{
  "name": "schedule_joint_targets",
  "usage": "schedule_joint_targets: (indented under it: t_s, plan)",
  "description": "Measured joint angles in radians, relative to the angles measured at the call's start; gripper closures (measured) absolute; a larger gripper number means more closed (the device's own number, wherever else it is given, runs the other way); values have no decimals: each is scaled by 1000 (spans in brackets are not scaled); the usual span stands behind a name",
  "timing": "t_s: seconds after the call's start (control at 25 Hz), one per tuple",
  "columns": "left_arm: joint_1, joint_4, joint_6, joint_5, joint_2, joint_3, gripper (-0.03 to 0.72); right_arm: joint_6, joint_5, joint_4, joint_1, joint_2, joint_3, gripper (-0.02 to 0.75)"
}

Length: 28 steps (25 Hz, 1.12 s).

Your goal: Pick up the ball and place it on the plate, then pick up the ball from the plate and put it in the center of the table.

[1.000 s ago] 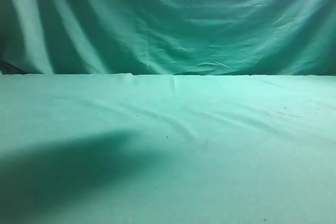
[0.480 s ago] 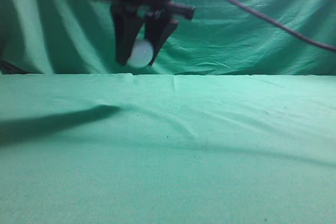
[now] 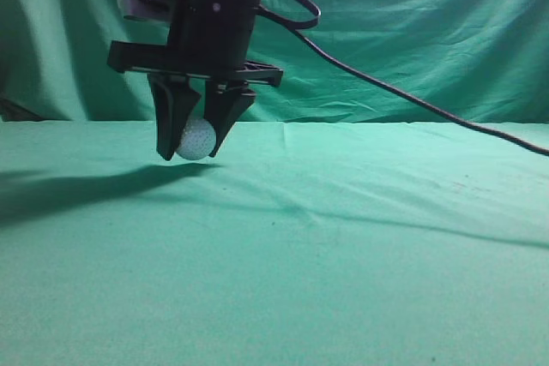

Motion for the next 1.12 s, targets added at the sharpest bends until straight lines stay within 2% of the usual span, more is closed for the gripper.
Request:
schedule_joint_targets:
  t_s: [0.2,0.4,0.64,0.92,0.96,1.12]
  plan:
    - [0,0,0,0,0,0,688,-16,-11,14,0,20,-1,416]
    - [0,0,0,0,0,0,688,-21,-11,15,0,10,-2,211]
    - [0,-2,-1,2,0,0,688,-22,41,-43,0,-84,-5,216]
    - [0,-90,-2,15,0,0,688,-22,166,-78,0,-319,-7,654]
    - [0,-102,-2,23,0,0,688,-22,184,-80,0,-363,-7,684]
    - [0,-122,-5,82,-29,0,688,11,245,-104,0,-519,-8,684]
